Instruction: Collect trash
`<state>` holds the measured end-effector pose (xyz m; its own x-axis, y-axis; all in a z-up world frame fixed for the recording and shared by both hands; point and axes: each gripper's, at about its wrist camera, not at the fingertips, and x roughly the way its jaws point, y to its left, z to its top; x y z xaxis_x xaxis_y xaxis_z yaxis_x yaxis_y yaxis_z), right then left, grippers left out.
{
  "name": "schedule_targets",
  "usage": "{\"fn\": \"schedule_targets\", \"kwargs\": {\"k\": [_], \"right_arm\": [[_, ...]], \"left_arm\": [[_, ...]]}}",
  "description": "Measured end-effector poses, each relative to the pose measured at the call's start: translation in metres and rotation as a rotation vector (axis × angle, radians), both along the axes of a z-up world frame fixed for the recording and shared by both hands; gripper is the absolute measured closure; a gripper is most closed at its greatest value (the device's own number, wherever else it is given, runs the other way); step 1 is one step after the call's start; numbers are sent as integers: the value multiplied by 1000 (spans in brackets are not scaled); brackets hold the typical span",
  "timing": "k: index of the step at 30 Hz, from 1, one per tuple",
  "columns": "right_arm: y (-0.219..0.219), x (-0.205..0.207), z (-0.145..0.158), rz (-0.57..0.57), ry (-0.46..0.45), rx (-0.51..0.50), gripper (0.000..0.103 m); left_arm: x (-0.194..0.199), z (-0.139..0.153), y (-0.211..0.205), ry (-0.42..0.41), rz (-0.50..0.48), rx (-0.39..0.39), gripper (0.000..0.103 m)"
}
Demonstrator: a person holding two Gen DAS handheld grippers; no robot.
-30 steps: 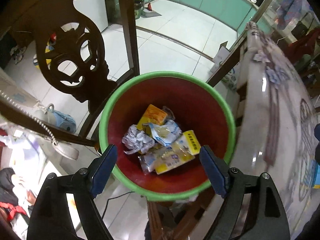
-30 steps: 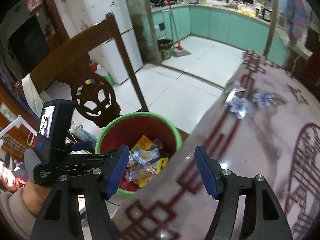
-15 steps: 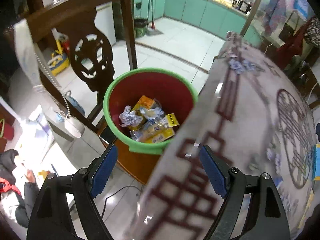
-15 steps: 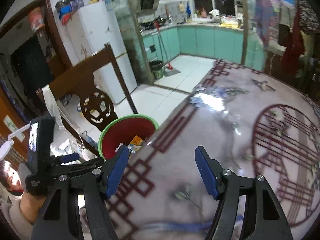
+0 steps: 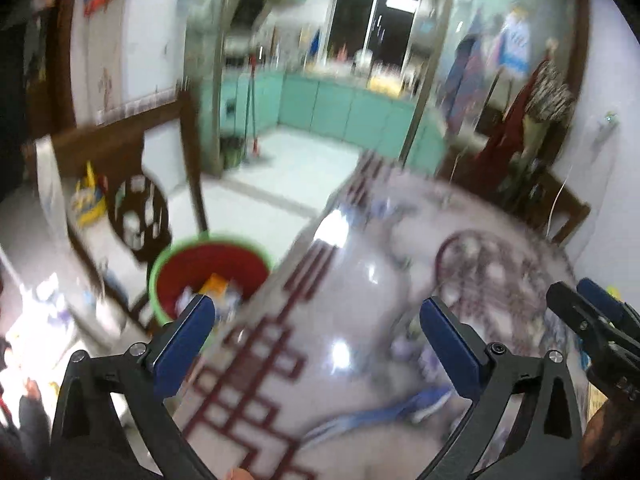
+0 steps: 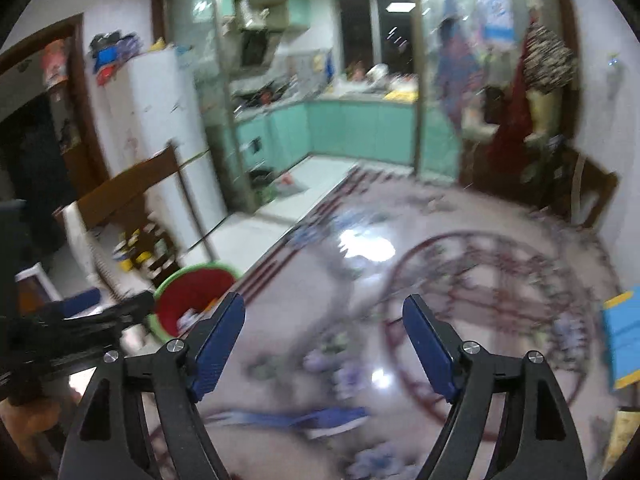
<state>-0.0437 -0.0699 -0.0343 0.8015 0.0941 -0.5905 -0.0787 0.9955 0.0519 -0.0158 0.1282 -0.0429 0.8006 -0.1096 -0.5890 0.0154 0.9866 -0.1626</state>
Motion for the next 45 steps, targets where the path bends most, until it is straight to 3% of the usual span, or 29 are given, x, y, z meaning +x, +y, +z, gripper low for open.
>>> {"fn": "schedule_targets", "kwargs": {"k": [2,7,9,13,21,45], "right_arm": [[-13,-13,17,-47,-87,-12,20],[-34,-47,57,-102,-321,-12,0],[-40,-48,67,-99,-299,9,0],[-54,-48,75,-149,-238,49,0],[-78,-45,66,-238,-164,49,0],[-86,-29,53,-194,-138,15,0]], "left_arm": [[-7,16,-11,-76,10,12,0],[-17,55,-36,-234,38,16,0],[-16,63,-43,-243,38,28,0],[-7,70,-58,-172,35,65,0],[-9,61,-66,-124,65,77,0],[-1,57,-85,-98,50,129,0]]}}
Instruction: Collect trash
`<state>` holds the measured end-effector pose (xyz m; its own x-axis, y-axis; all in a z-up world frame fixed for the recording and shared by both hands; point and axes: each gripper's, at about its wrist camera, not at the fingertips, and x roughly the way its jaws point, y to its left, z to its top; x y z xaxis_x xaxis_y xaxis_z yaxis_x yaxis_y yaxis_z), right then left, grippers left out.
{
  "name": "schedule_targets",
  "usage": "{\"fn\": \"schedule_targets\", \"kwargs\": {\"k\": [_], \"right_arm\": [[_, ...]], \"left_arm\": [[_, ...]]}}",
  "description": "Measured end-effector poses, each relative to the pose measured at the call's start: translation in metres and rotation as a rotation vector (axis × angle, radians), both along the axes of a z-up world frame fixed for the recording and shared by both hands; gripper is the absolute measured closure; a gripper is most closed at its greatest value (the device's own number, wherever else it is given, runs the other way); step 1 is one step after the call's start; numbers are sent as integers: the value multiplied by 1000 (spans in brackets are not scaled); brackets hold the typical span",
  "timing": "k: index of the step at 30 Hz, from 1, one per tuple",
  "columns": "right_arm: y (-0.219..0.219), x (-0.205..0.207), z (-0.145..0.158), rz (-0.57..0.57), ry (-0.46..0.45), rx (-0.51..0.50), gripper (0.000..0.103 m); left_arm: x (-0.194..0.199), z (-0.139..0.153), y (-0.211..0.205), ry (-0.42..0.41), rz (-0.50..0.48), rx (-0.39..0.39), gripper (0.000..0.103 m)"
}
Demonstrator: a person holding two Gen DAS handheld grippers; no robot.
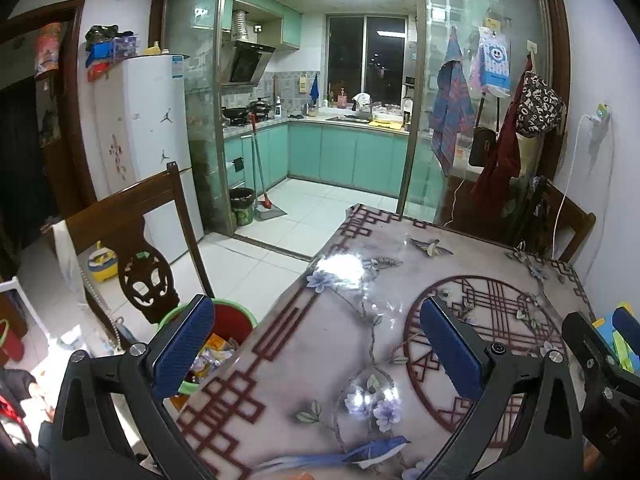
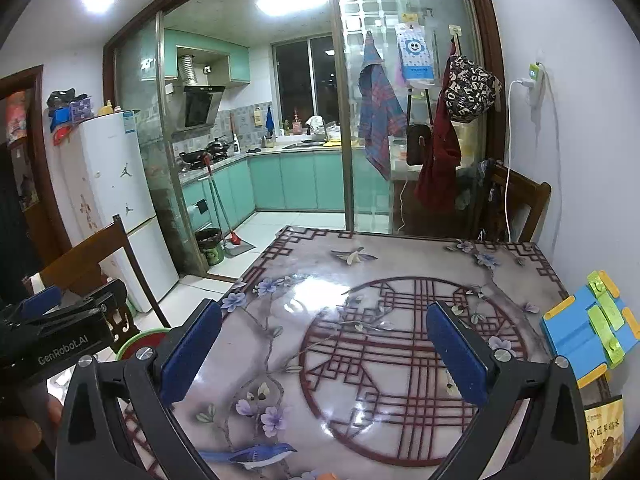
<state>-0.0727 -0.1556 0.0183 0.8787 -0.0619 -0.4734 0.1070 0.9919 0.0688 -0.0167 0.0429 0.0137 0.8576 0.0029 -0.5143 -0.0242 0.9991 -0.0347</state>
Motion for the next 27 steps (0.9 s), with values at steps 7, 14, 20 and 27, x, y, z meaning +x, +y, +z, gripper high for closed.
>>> {"fn": "schedule_targets", "kwargs": {"k": [7,14,20,27], "right_arm": [[-5,1,-3,-10,10,7,0],[-5,2,-3,-8,11,8,0],[-2,6,-6,-4,15,12,0],[0,10,-8,-11,22,14,0]], "left_arm": [[3,-1,-2,9,-3,8,0],[5,-1,-3,11,-7,15,0],[7,-2,-3,24,-6,8,0],[11,-4,-5,34,-5,11,0]]}}
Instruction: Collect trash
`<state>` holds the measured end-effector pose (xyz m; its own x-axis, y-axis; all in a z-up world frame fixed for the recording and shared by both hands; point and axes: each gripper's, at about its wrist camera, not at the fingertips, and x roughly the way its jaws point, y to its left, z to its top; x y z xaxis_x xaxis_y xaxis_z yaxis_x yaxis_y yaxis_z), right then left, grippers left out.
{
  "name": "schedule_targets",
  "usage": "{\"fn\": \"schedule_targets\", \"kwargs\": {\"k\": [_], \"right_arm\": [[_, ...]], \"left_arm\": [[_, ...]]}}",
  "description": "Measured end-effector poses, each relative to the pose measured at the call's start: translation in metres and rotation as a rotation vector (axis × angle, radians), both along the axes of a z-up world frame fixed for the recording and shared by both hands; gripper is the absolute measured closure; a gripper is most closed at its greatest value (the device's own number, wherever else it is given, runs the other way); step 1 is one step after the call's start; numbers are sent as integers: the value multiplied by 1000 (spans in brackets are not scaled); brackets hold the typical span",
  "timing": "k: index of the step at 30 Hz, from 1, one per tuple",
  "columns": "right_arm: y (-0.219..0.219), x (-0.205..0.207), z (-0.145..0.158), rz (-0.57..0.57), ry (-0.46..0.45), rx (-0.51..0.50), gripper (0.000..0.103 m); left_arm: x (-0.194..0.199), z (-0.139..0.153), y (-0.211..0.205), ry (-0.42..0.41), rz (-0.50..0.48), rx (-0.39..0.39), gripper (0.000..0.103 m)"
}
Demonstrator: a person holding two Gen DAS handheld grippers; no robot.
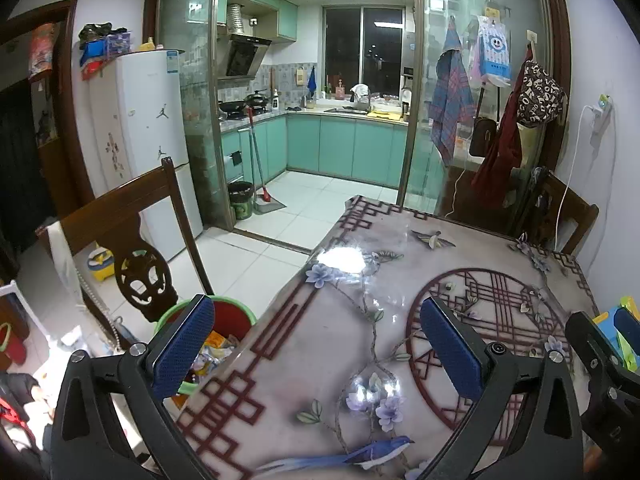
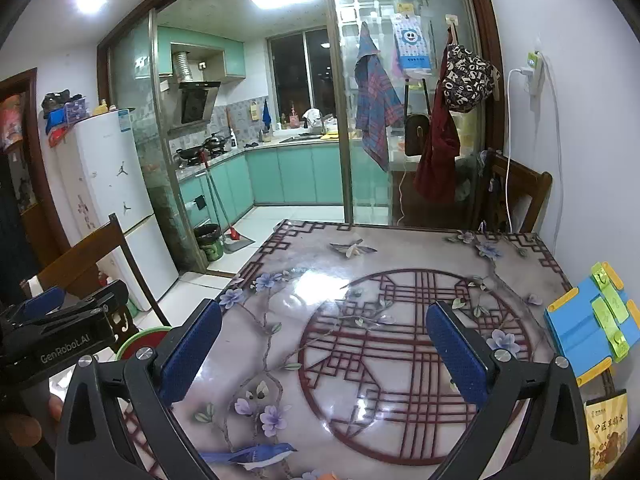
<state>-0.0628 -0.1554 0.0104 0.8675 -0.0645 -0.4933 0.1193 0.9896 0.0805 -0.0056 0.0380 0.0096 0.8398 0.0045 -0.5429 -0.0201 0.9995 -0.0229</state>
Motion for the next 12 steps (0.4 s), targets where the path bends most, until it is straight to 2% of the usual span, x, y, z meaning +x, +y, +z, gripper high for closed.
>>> {"fn": "schedule_targets", "kwargs": {"k": [12], "right_arm": [[-3,8,-8,-14,20,11,0]], "left_arm": [[12,-13,-5,43,-37,-3,0]]}}
